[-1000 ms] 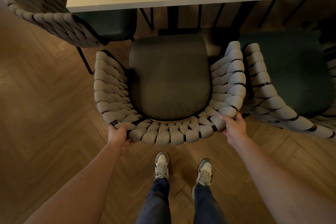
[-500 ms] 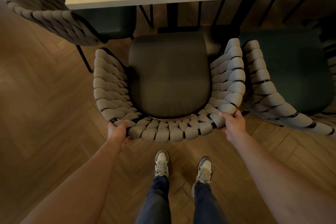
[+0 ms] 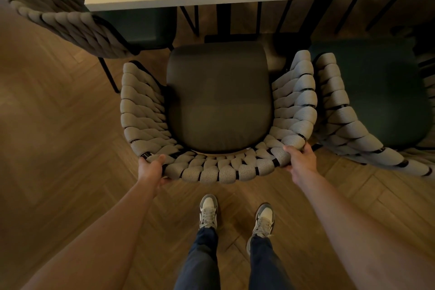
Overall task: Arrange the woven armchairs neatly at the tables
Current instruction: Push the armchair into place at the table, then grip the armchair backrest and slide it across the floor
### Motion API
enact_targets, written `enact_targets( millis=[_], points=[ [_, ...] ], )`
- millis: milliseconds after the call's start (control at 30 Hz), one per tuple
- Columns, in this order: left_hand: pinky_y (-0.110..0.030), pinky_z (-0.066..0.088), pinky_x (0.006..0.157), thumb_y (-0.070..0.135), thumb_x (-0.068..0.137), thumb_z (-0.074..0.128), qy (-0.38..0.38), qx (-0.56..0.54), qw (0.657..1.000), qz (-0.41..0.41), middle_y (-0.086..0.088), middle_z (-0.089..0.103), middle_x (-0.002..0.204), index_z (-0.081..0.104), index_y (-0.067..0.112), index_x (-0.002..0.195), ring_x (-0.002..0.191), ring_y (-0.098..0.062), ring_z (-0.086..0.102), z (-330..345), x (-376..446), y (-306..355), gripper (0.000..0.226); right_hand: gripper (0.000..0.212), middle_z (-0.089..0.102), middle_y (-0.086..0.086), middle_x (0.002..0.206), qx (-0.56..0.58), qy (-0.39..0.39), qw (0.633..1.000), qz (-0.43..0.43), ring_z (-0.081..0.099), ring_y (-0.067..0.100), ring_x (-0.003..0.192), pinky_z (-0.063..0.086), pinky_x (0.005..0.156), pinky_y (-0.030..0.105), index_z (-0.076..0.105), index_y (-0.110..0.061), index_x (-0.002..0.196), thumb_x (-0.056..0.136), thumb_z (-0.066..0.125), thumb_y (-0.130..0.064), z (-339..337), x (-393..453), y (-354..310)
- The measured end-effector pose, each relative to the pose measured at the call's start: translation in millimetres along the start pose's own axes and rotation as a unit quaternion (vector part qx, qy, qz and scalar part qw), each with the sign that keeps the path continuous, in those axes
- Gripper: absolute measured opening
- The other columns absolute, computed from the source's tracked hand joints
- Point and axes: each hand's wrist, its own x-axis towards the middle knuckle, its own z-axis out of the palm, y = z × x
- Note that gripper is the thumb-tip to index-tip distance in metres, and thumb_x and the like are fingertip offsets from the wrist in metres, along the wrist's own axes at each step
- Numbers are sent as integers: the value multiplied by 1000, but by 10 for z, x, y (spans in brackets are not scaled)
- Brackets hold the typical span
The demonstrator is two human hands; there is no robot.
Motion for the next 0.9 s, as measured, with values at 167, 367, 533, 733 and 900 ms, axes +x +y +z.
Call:
enact_targets(
  millis=[167,367,533,733,900],
  points=[
    [-53,59,73,15,98,60,2,1,1000,0,-13,47,143,31,25,148,114,-35,60,0,8,-4,59,56,60,5,127,-10,4,1000,2,59,26,116,48,100,57,48,-22,142,90,66,-6,-8,9,16],
    [-57,58,79,15,97,61,8,-1,1000,2,-12,45,145,30,26,149,117,-36,58,7,11,-15,61,53,60,-3,109,-8,-1,1000,2,59,23,108,50,98,56,49,-21,140,91,65,-5,-5,-10,-16],
    [-56,58,79,15,97,61,10,1,1000,5,-11,47,143,32,27,148,115,-33,59,-2,11,-14,60,56,60,-1,114,-14,-3,1000,3,59,24,111,50,98,57,48,-24,141,91,65,-6,-11,15,1],
    [-51,59,77,23,98,61,-9,70,997,22,-9,54,129,34,20,145,108,-32,63,-81,-45,16,54,69,54,8,138,-31,34,999,-6,55,28,121,49,99,49,36,-23,150,91,67,-10,18,-42,-16],
    [-44,59,80,29,101,54,8,163,983,89,-4,61,123,46,18,141,98,-20,66,-343,-115,20,43,57,49,11,138,-120,157,967,-159,53,24,121,43,88,27,44,-14,141,89,68,-14,139,-355,-137]
  ],
)
